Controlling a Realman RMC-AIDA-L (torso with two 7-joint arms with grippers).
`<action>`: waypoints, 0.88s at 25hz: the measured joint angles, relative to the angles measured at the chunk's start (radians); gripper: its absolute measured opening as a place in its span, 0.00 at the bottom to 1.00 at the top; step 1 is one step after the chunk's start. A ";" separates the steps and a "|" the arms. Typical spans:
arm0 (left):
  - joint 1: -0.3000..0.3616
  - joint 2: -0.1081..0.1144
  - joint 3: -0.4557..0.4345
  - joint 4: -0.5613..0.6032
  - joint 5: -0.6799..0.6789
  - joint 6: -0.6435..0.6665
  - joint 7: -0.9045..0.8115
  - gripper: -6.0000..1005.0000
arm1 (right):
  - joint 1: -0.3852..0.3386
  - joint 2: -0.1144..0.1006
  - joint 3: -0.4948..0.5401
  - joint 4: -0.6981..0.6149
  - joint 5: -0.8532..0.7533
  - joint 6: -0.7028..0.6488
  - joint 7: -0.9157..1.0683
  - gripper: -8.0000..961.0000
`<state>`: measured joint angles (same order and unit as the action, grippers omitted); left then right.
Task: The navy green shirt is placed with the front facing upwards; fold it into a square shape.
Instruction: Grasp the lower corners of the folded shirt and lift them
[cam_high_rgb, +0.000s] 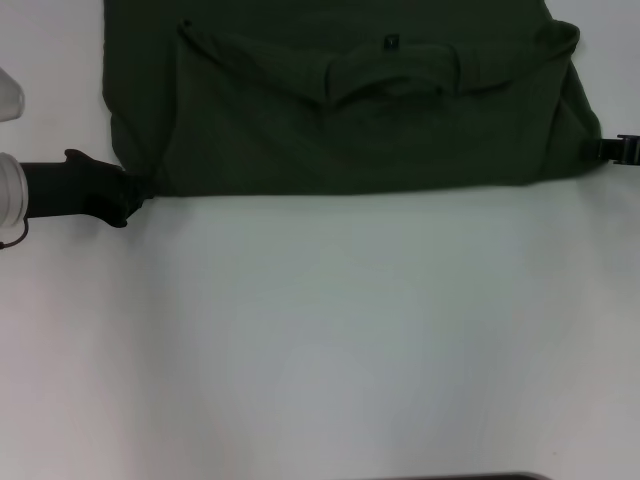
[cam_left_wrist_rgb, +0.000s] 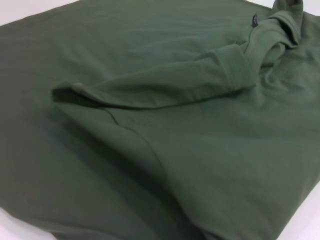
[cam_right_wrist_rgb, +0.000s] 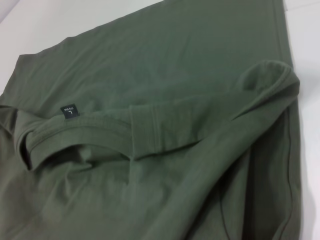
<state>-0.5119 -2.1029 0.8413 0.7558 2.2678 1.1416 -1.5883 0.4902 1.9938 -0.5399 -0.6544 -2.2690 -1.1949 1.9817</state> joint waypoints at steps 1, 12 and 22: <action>0.000 0.000 0.000 0.002 0.000 0.003 0.000 0.05 | 0.000 0.000 0.000 -0.001 0.002 -0.001 0.000 0.03; 0.022 -0.009 -0.017 0.061 -0.007 0.034 -0.030 0.05 | -0.001 0.000 0.000 0.004 0.005 -0.002 -0.001 0.03; 0.014 -0.012 -0.023 0.067 -0.010 0.071 -0.054 0.12 | 0.001 -0.001 -0.003 0.004 0.005 -0.001 -0.001 0.03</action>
<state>-0.4984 -2.1151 0.8188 0.8232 2.2578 1.2126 -1.6423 0.4910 1.9924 -0.5432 -0.6500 -2.2640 -1.1964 1.9802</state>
